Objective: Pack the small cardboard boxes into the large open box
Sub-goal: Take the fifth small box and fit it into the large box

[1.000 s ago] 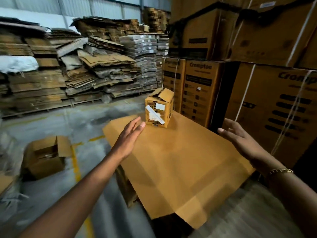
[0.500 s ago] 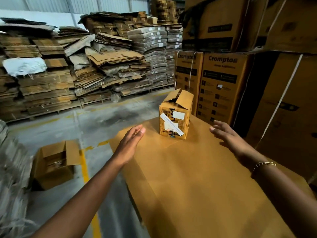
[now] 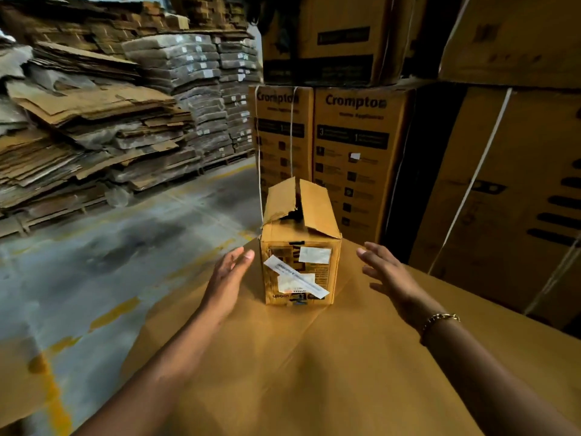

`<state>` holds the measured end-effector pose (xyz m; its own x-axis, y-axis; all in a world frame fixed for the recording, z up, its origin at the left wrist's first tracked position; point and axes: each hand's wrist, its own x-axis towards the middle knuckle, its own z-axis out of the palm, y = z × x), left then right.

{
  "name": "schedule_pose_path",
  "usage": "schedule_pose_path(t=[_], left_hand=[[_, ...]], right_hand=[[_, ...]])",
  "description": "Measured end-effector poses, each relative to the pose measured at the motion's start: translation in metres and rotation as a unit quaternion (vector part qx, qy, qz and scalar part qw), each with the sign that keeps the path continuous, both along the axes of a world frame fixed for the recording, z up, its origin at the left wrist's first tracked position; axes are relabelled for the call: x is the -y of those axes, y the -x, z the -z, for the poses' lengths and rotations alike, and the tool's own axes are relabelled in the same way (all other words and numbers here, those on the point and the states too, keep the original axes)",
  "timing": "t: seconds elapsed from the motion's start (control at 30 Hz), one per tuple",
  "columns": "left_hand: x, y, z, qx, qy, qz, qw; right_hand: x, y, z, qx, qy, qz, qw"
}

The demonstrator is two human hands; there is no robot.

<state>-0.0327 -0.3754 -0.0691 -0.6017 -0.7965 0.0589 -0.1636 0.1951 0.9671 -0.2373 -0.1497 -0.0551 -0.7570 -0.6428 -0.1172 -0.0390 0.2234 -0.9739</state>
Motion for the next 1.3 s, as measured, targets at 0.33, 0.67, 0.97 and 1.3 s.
schedule_pose_path(t=[0.33, 0.67, 0.97, 1.3], left_hand=[[0.120, 0.124, 0.019, 0.050, -0.164, 0.047, 0.984], [0.132, 0.189, 0.036, 0.040, -0.275, 0.064, 0.958], [0.130, 0.176, 0.047, 0.025, -0.210, 0.063, 0.975], [0.004, 0.106, 0.032, -0.054, -0.101, 0.166, 0.979]], right_hand=[[0.139, 0.074, 0.021, 0.065, -0.038, 0.111, 0.991], [0.173, 0.110, 0.028, 0.171, -0.101, 0.068, 0.978], [0.169, 0.093, 0.029, 0.196, -0.082, 0.089, 0.973], [0.022, -0.005, 0.030, 0.101, 0.056, 0.159, 0.980]])
